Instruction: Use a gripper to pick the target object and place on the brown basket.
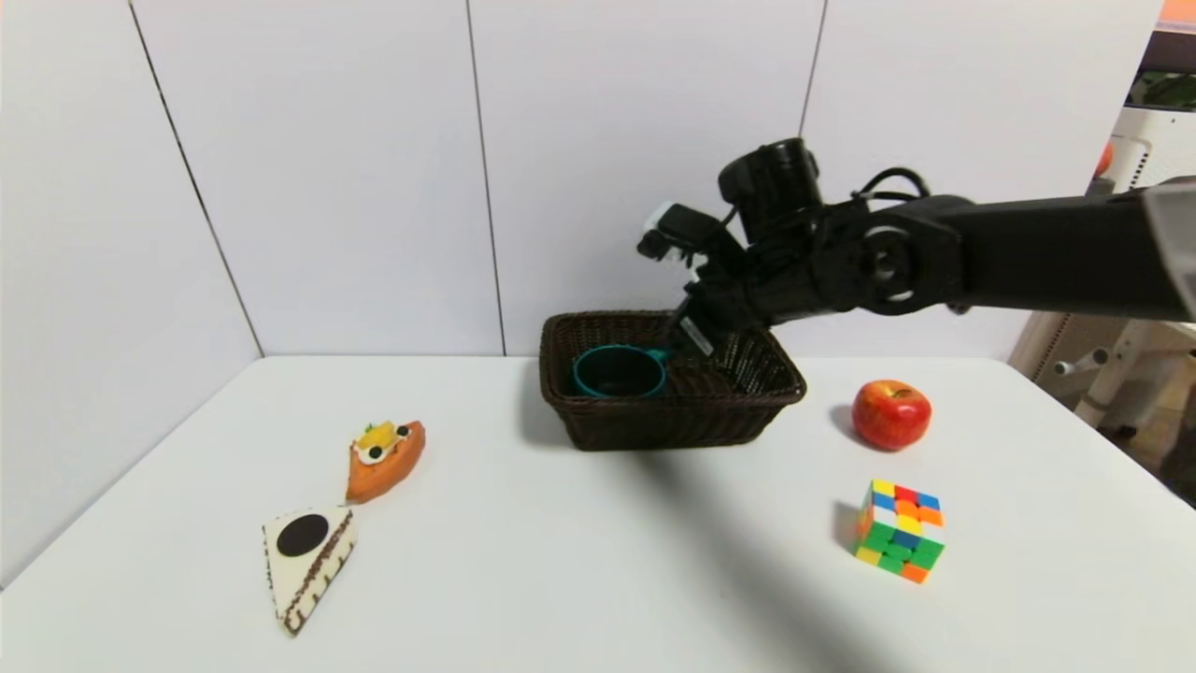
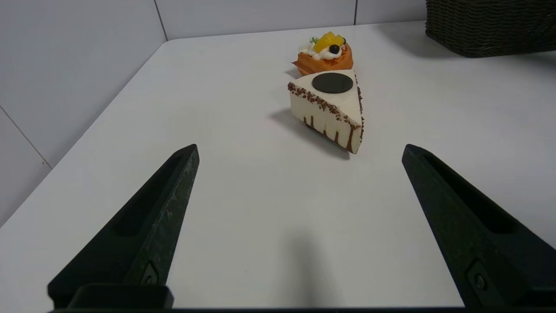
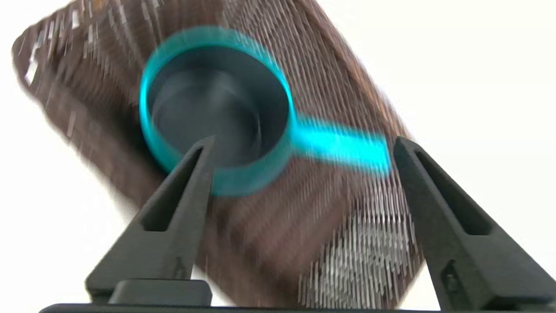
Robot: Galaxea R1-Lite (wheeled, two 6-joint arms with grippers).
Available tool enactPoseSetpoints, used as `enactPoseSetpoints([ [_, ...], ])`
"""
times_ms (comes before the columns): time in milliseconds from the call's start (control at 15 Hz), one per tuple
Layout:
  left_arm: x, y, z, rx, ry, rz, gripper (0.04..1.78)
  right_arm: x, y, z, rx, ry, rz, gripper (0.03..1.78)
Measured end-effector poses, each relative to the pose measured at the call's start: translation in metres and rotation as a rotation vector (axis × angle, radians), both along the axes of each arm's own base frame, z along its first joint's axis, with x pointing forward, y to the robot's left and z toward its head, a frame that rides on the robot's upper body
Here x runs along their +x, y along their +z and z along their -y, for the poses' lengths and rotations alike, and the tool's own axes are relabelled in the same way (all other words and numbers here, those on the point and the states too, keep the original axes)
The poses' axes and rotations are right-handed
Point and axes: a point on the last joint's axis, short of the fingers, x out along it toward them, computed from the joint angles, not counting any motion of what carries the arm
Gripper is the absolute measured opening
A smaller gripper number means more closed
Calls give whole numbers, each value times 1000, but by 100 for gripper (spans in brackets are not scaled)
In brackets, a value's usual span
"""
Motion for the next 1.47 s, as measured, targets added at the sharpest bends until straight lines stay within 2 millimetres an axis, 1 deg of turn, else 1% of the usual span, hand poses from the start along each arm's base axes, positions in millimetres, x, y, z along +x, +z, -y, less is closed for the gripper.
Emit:
enactPoseSetpoints([
  [133, 0, 0, 0, 0, 0, 0, 169, -28, 13, 34, 19, -92, -111, 149],
  [267, 0, 0, 0, 0, 0, 0, 169, -69, 21, 73, 51, -212, -241, 154],
  [333, 0, 0, 0, 0, 0, 0, 169, -93, 22, 91, 68, -273, -301, 156],
  [467, 0, 0, 0, 0, 0, 0, 169, -148, 18, 127, 102, -395, -385, 159],
  [533, 0, 0, 0, 0, 0, 0, 169, -175, 14, 143, 119, -446, -400, 161],
  [667, 0, 0, 0, 0, 0, 0, 169, -229, -1, 170, 169, -534, -376, 163],
  [800, 0, 0, 0, 0, 0, 0, 169, -276, -27, 185, 234, -596, -300, 165],
  [867, 0, 0, 0, 0, 0, 0, 169, -297, -43, 190, 274, -615, -232, 166],
  [1000, 0, 0, 0, 0, 0, 0, 169, -331, -70, 196, 355, -626, -70, 167],
  [1067, 0, 0, 0, 0, 0, 0, 169, -344, -88, 198, 390, -632, 11, 167],
  [1200, 0, 0, 0, 0, 0, 0, 169, -360, -120, 199, 453, -633, 146, 168],
  [1267, 0, 0, 0, 0, -1, 0, 169, -366, -130, 199, 488, -614, 221, 168],
  [1400, 0, 0, 0, 0, 0, 0, 169, -377, -138, 199, 514, -568, 338, 169],
  [1467, 0, 0, 0, 0, 0, 0, 169, -382, -142, 199, 498, -555, 381, 169],
])
